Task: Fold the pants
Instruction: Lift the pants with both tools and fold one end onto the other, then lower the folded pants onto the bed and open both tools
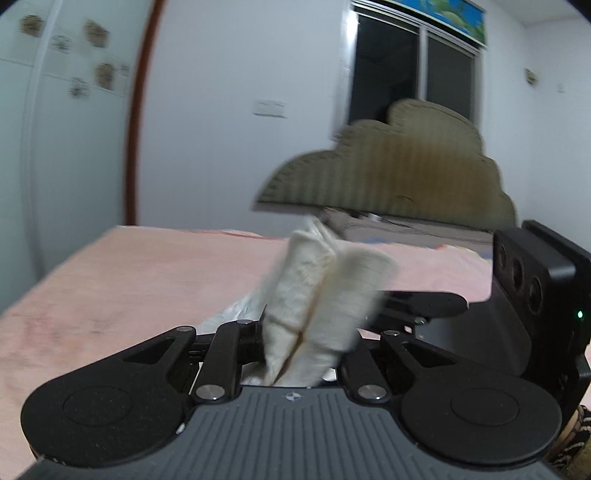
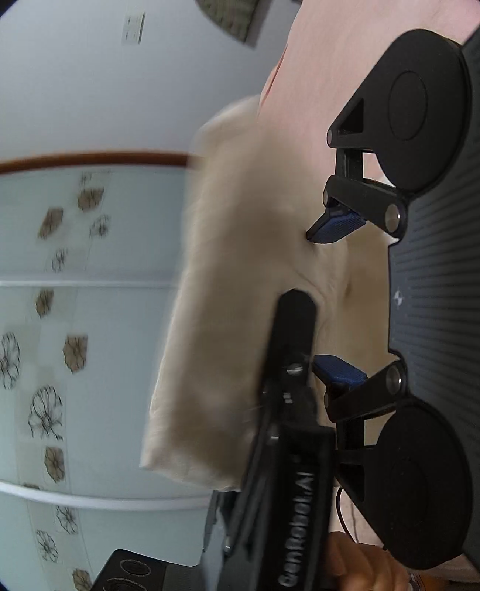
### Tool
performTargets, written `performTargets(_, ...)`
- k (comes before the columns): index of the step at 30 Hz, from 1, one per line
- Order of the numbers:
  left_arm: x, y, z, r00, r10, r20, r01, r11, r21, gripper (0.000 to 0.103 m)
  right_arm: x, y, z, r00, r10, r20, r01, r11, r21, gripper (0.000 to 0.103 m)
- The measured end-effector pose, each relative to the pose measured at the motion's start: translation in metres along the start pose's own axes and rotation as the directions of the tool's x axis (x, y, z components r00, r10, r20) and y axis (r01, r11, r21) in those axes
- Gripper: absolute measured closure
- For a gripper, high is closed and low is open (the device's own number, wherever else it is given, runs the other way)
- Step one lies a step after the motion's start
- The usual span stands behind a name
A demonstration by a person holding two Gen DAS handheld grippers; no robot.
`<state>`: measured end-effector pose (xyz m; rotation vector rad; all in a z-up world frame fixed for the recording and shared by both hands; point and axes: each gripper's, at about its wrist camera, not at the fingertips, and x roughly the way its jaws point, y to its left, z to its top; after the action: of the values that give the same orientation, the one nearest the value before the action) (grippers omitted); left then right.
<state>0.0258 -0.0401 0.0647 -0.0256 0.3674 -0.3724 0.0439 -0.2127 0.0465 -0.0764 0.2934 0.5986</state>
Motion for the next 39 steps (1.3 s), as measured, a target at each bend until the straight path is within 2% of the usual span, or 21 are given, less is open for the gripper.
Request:
performTargets(4,0.015,-0.042,-0.014,0.999,-0.039,-0.008,0.039,0.997,0.060,0.087,-0.037,-0.015,-0.018,0.997,-0.075,-0.012,0.075,0.997,-0.005,0.036)
performTargets(10,0.039,-0.079,-0.025,0.990,-0.132,-0.047,0.135,0.988,0.080,0.087,-0.072,-0.039,-0.041,0.988,-0.151,-0.043,0.151,0.988,0.006,0.036)
performTargets(20,0.074,-0.116,-0.046,0.975,-0.177,-0.135,0.188,0.979,0.080,0.086,-0.087,-0.055,-0.074,0.967,-0.221,-0.129,0.228,0.973,0.043,0.036)
performTargets(23,0.082,-0.119,-0.053,0.968,-0.188,-0.166,0.203,0.976,0.081,0.083,-0.090,-0.058,-0.081,0.953,-0.251,-0.171,0.266,0.962,0.068,0.036)
performTargets(27,0.091,-0.124,-0.066,0.959,-0.194,-0.204,0.218,0.970,0.103,0.076,-0.116,-0.060,-0.092,0.911,-0.336,-0.238,0.371,0.921,0.121,0.032)
performTargets(31,0.103,-0.125,-0.072,0.939,-0.214,-0.270,0.248,0.964,0.098,0.068,-0.156,-0.058,-0.101,0.858,-0.430,-0.282,0.487,0.856,0.175,0.029)
performTargets(33,0.098,-0.127,-0.074,0.931,-0.237,-0.277,0.278,0.953,0.122,0.058,-0.173,-0.058,-0.102,0.810,-0.501,-0.304,0.566,0.804,0.184,0.029)
performTargets(35,0.091,-0.126,-0.074,0.911,-0.294,-0.291,0.343,0.930,0.135,0.043,-0.185,-0.059,-0.102,0.756,-0.574,-0.316,0.645,0.735,0.207,0.029)
performTargets(36,0.086,-0.124,-0.072,0.896,-0.335,-0.291,0.384,0.915,0.127,0.040,-0.192,-0.060,-0.103,0.737,-0.600,-0.312,0.671,0.703,0.235,0.029)
performTargets(37,0.082,-0.121,-0.072,0.879,-0.378,-0.291,0.424,0.898,0.116,0.036,-0.195,-0.061,-0.102,0.732,-0.612,-0.299,0.680,0.681,0.270,0.029)
performTargets(39,0.072,-0.115,-0.070,0.848,-0.442,-0.293,0.486,0.868,0.097,0.034,-0.196,-0.063,-0.099,0.755,-0.605,-0.254,0.656,0.680,0.328,0.029)
